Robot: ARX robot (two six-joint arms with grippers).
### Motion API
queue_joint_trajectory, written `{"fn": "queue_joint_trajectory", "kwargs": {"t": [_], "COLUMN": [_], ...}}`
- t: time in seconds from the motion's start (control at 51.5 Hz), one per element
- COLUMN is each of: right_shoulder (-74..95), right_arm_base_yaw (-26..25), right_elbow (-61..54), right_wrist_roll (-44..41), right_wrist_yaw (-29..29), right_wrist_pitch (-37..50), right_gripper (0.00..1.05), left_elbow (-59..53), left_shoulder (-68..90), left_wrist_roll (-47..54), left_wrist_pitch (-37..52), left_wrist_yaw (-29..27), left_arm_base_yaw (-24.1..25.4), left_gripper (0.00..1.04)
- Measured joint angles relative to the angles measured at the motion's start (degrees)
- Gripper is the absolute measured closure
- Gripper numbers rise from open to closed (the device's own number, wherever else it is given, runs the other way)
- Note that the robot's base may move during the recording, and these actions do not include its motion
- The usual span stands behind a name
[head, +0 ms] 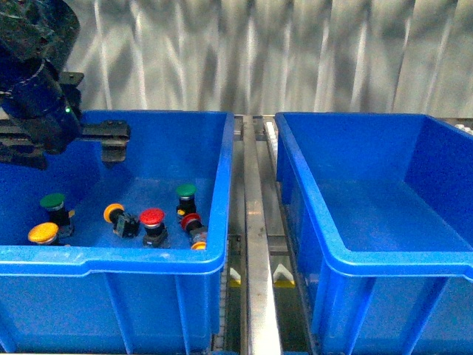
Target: Pick red and yellow buttons and place in box
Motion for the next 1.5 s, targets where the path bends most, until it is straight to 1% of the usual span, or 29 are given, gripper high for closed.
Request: {"fn": "queue_joint_trajectory", "kwargs": {"t": [0.194, 0.641, 0.875, 1.069, 1.224, 1.496], "right_shoulder": [0.0, 0.0, 0.0, 0.0, 0.0, 0.0], "right_arm_base_yaw": [0.0, 0.0, 0.0, 0.0, 0.0, 0.0], "right_elbow": [0.0, 0.0, 0.0, 0.0, 0.0, 0.0], "right_wrist_roll": [0.0, 0.0, 0.0, 0.0, 0.0, 0.0], "right_wrist_yaw": [0.0, 0.0, 0.0, -0.02, 0.0, 0.0], "right_wrist_pitch": [0.0, 0.0, 0.0, 0.0, 0.0, 0.0], "right_gripper": [0.07, 0.07, 0.07, 0.07, 0.07, 0.07], "left_elbow": [9.49, 21.42, 29.7, 36.15, 38.99, 39.6], "left_shoulder": [6.62, 16.37, 21.9, 25.53, 27.08, 27.47], "left_wrist_roll": [-0.61, -2.6, -2.99, -3.54, -3.93, -4.57], "left_wrist_pitch": [-4.15, -11.04, -17.4, -22.97, -25.99, -26.97], "left_wrist_yaw": [0.31, 4.26, 4.26, 3.91, 4.63, 6.25], "left_arm_base_yaw": [-1.73, -3.39, -4.83, -4.98, -5.01, -5.84], "left_gripper": [0.08, 0.08, 0.08, 0.08, 0.08, 0.08]}}
